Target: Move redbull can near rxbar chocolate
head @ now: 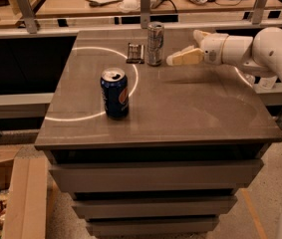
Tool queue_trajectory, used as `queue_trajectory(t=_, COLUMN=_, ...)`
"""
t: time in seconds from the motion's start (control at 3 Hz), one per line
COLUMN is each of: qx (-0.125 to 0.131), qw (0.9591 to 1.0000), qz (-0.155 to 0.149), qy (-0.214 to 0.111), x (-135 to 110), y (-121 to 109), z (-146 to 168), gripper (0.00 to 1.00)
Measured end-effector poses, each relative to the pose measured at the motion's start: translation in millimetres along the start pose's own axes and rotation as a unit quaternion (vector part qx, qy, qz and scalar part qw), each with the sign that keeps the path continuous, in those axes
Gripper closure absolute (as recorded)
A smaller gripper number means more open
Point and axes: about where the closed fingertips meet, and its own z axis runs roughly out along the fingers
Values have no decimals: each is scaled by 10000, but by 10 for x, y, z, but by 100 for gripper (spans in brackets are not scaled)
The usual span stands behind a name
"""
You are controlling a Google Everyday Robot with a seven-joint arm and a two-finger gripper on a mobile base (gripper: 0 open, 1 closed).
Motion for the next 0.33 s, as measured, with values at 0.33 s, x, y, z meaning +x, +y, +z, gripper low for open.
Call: queue_trajectory(t=0.33, qx=92, qw=10000, qz=-5, qy=19, x=10, y=-44, z=-63, gripper=0)
